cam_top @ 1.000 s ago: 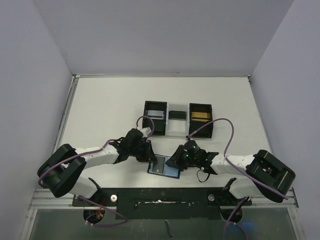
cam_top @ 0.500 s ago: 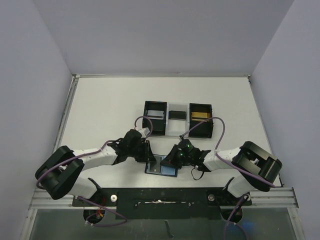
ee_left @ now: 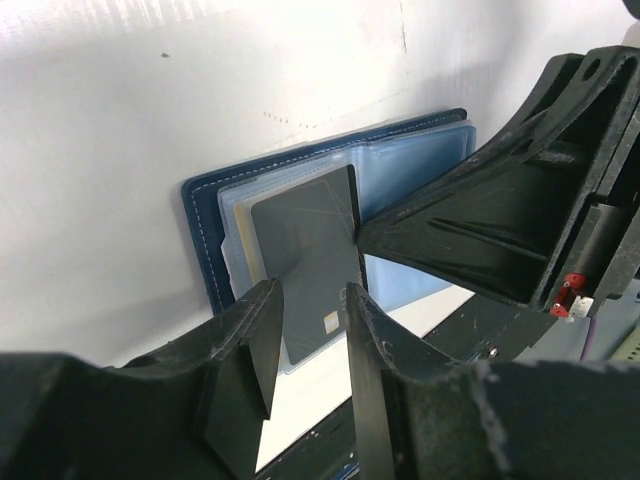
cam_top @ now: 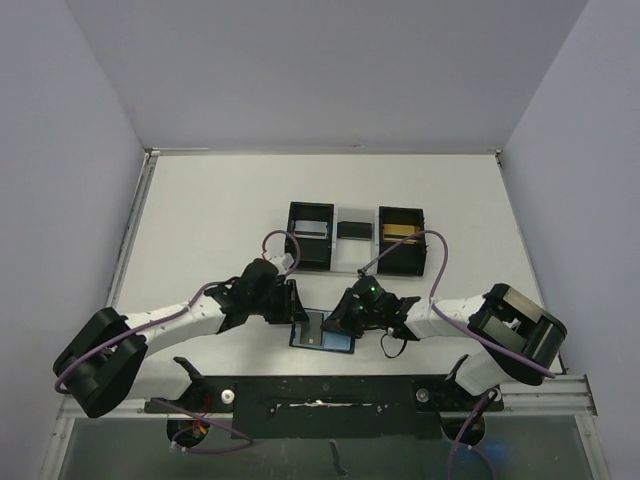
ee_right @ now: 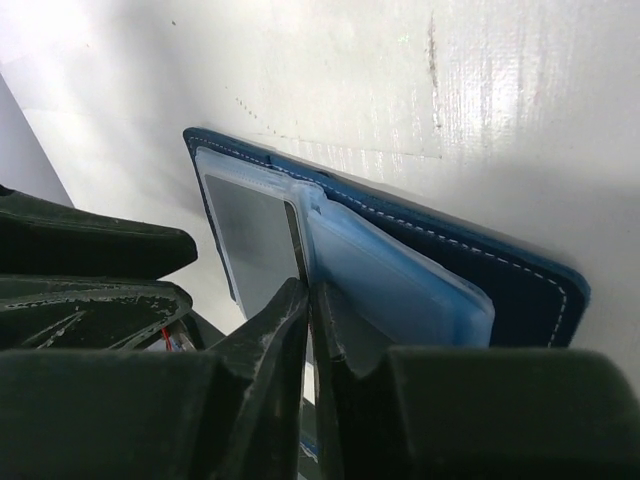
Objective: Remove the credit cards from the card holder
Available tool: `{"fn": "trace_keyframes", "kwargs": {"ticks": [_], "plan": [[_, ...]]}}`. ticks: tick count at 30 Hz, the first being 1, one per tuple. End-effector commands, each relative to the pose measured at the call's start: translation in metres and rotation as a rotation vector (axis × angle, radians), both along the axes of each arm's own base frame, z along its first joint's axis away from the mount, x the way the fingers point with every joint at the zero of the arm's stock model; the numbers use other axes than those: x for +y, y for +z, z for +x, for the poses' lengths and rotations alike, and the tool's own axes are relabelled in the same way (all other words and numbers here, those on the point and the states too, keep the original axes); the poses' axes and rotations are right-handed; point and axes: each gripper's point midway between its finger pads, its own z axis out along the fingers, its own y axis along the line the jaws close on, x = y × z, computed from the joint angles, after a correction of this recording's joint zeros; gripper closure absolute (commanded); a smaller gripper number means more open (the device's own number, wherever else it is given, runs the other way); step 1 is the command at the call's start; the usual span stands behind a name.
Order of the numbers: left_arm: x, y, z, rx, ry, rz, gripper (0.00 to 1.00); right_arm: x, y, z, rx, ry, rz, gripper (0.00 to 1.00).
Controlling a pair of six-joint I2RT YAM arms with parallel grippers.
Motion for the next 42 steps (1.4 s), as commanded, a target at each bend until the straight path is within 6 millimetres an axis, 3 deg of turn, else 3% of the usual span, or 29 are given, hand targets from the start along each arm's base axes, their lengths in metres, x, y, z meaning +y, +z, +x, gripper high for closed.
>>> {"fn": "trace_keyframes", "kwargs": {"ticks": [1,6,12,15,17,22,31,42], "plan": [[-0.016,0.01,0.0,-0.006,-0.049,-0.066,0.73,0.004,0.01,0.006,-0.047,0.011,-0.003,0.9],[-0.007,-0.012,-0.007,0.048,-0.045,-0.006,0.76,0.008,0.009,0.006,-0.04,0.023,0.002,0.81],[0.001,-0.023,-0.011,0.068,-0.034,0.031,0.81,0.015,0.01,0.006,-0.049,0.053,0.027,0.77],[0.001,-0.025,-0.013,0.076,-0.034,0.032,0.83,0.021,0.01,0.006,-0.059,0.078,0.027,0.81],[0.001,-0.024,-0.012,0.072,-0.034,0.031,0.83,0.025,0.013,0.007,-0.071,0.095,0.039,0.91],[0.008,-0.027,-0.007,0.061,-0.014,0.081,0.84,0.021,0.02,0.007,-0.09,0.088,0.039,1.0],[0.02,-0.037,-0.004,0.057,0.03,0.148,0.85,0.011,0.04,0.004,-0.169,0.161,0.12,1.0],[0.015,-0.034,-0.002,0.06,0.022,0.138,0.86,-0.008,0.032,-0.002,-0.132,0.173,0.157,0.98]]}}
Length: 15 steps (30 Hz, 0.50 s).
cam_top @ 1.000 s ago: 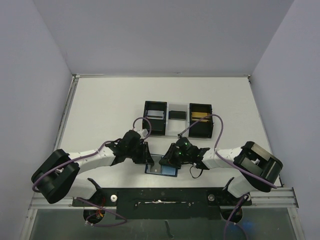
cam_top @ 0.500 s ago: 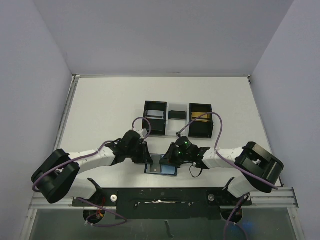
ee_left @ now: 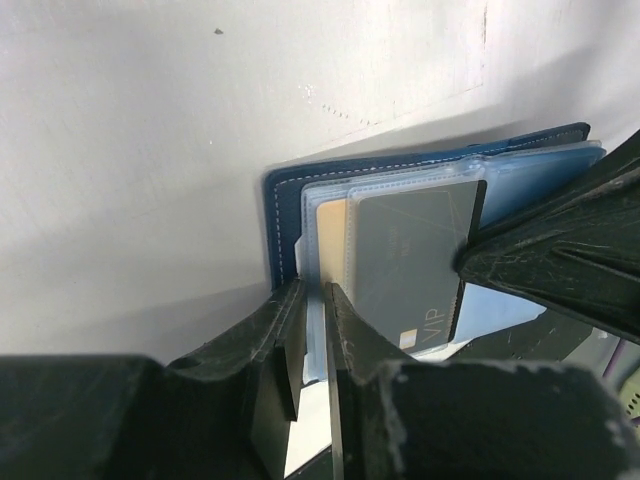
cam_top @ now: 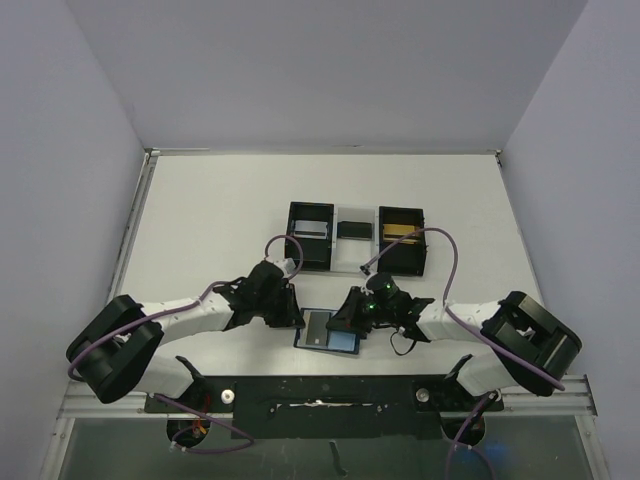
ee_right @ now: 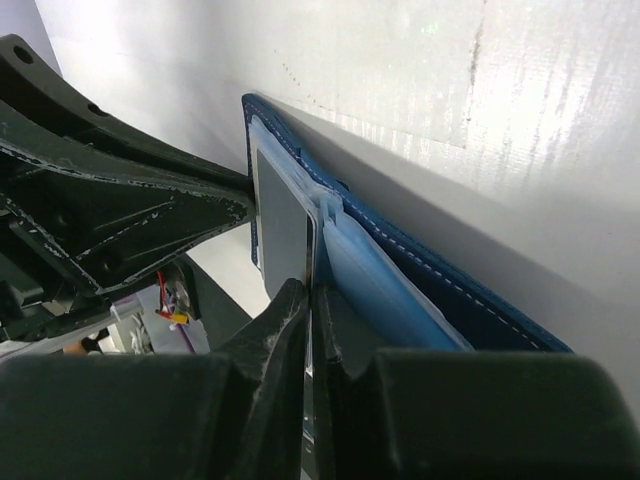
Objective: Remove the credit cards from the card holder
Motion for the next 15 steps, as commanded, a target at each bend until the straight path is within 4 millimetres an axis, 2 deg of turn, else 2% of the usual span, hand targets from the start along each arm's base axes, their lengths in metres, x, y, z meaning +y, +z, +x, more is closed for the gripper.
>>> {"fn": "trace_keyframes", "kwargs": {"ticks": [1,7,10,13,15], "plan": [[0.009,-0.004,0.001,-0.005,0.009,0.053,0.86,0.002,0.016,0.001,-0.039,0.041,0.089,0.98],[0.005,0.001,0.001,-0.013,-0.003,0.023,0.85,0.003,0.012,0.003,-0.033,0.033,0.087,0.95],[-0.007,0.008,-0.005,-0.015,-0.047,-0.058,0.85,0.006,0.011,0.005,-0.028,0.036,0.084,0.96],[-0.019,0.028,-0.002,-0.055,-0.059,-0.155,0.83,0.005,0.005,0.004,-0.012,0.038,0.069,0.96],[-0.028,0.047,0.0,-0.096,-0.073,-0.227,0.76,0.005,0.001,0.004,-0.006,0.043,0.068,0.97]]}}
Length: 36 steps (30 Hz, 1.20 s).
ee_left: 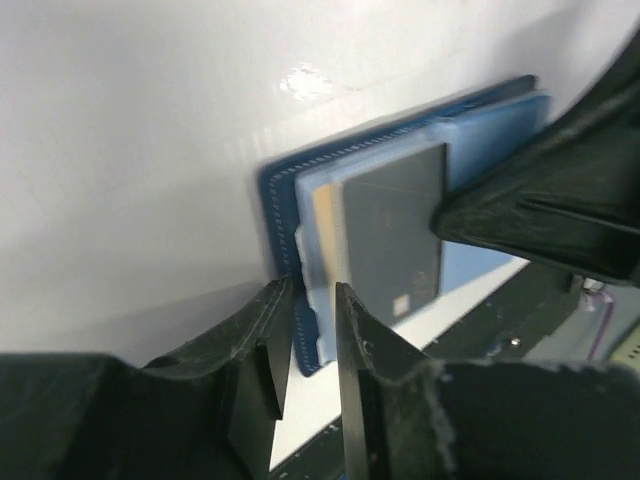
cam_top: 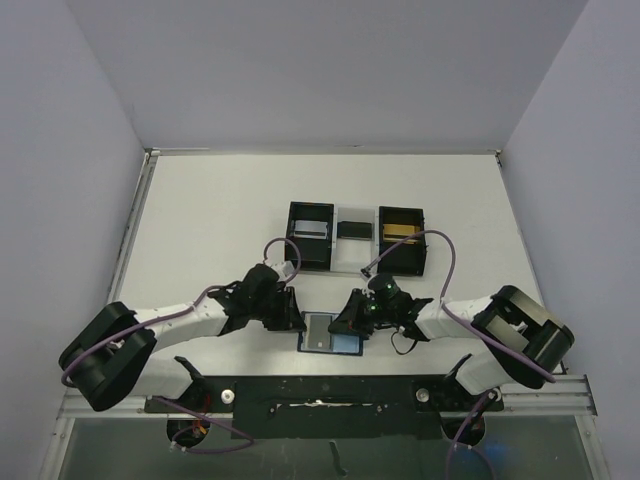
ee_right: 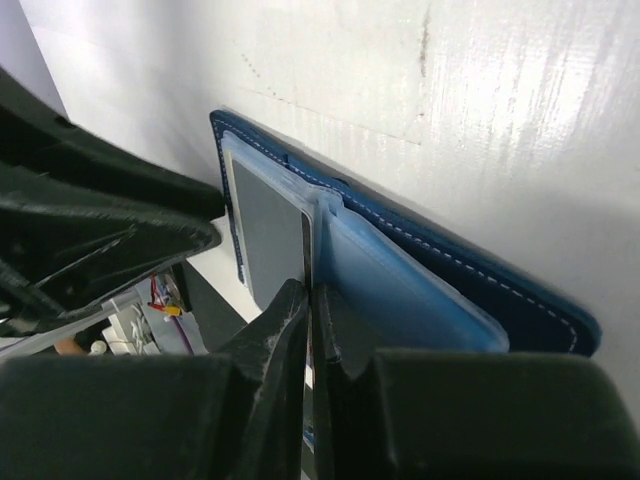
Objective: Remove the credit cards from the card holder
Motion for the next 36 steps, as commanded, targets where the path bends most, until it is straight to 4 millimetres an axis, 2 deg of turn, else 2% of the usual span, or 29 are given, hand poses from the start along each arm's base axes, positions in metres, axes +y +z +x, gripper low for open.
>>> {"fn": "trace_keyframes", "kwargs": {"ticks": [1,4,7,10,15,21,26,31,36], "plan": [[-0.031,0.054,0.011,-0.125,-0.058,-0.224,0.72,0.011,0.01,0.008,-0.037,0.022,0.055,0.97],[-0.038,0.064,0.011,-0.148,-0.104,-0.242,0.68,0.012,0.009,0.009,-0.032,0.018,0.06,0.97],[-0.043,0.065,0.008,-0.163,-0.135,-0.235,0.66,0.012,0.01,0.009,-0.034,0.015,0.063,0.96],[-0.04,0.049,0.003,-0.117,-0.149,-0.186,0.66,0.012,0.01,0.009,-0.036,0.013,0.065,0.96],[-0.03,0.015,-0.006,-0.053,-0.147,-0.058,0.75,0.012,0.012,0.008,-0.036,0.015,0.075,0.95],[-0.015,-0.007,-0.004,-0.016,-0.087,0.047,0.85,0.013,0.016,0.007,-0.042,0.01,0.104,0.91],[-0.008,-0.011,-0.004,-0.013,-0.059,0.071,0.87,0.015,0.022,0.005,-0.064,0.02,0.144,0.87],[-0.007,-0.012,-0.004,-0.007,-0.053,0.085,0.89,0.019,0.025,0.004,-0.071,0.037,0.178,0.95],[0.0,-0.015,-0.002,-0.007,-0.036,0.127,0.91,0.012,0.028,0.002,-0.092,0.036,0.178,0.96]]}}
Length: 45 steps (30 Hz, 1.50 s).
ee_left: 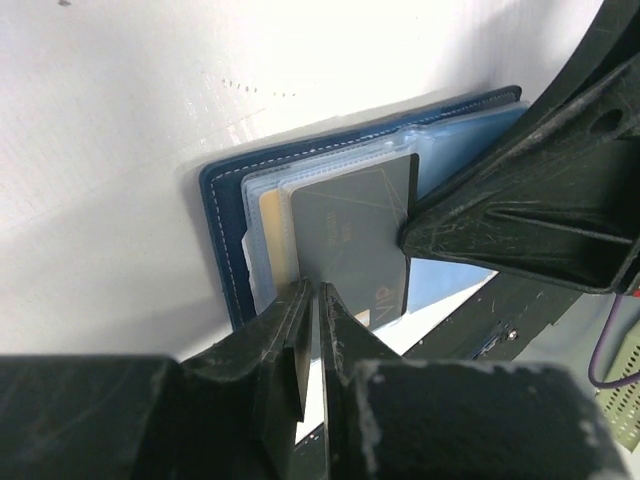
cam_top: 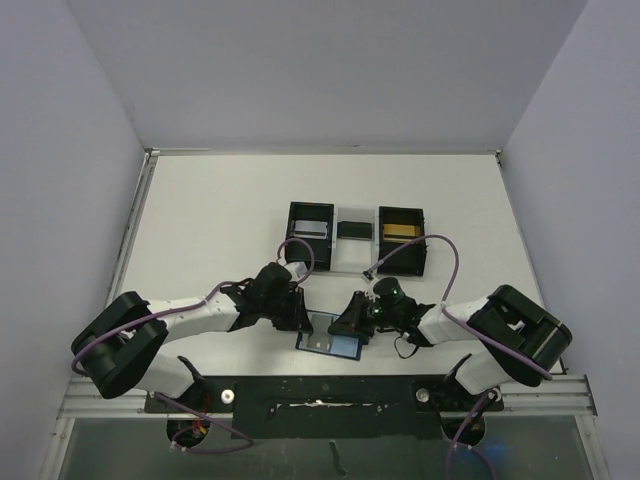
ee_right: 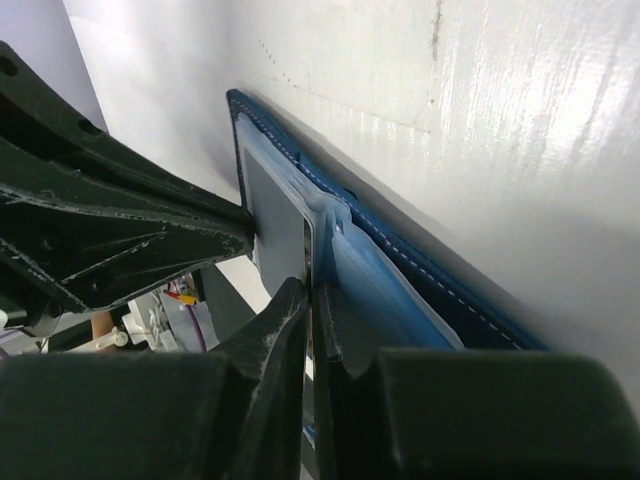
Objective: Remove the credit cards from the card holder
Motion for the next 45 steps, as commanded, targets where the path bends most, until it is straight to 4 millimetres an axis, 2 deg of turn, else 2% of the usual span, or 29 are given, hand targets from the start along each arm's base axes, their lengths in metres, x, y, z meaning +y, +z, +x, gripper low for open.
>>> {"fn": "trace_keyframes", "kwargs": {"ticks": [1,13,20,24,30,36,38,41,43,45], "plan": [[0.022,-0.019,0.004,-0.01,0.047,0.139,0.91,0.009,0.031,0.005,-0.087,0.031,0.11,0.98],[0.022,-0.022,0.004,-0.001,0.047,0.149,0.93,-0.01,0.02,-0.003,-0.046,0.005,0.085,1.0],[0.019,-0.02,0.005,-0.003,0.041,0.14,0.93,-0.014,0.017,-0.008,-0.02,0.02,0.075,1.0],[0.019,-0.02,0.005,-0.003,0.037,0.141,0.93,-0.024,0.008,-0.012,0.002,0.023,0.035,1.0],[0.02,-0.024,0.004,0.002,0.037,0.147,0.93,-0.03,0.008,-0.02,0.005,0.095,0.046,1.0],[0.019,-0.023,0.004,0.003,0.035,0.141,0.93,-0.025,0.02,-0.025,-0.015,0.176,0.118,0.99],[0.019,-0.021,0.005,-0.002,0.035,0.142,0.93,-0.028,0.016,-0.025,-0.007,0.187,0.083,1.0],[0.013,-0.007,0.011,-0.036,0.04,0.106,0.93,-0.034,0.007,-0.019,0.02,0.149,0.028,1.0],[-0.005,0.017,0.016,-0.082,0.024,0.012,0.87,-0.034,0.003,-0.014,0.031,0.121,0.011,1.0],[-0.028,0.046,0.012,-0.151,-0.03,-0.085,0.79,-0.032,0.0,-0.01,0.042,0.099,0.001,1.0]]}}
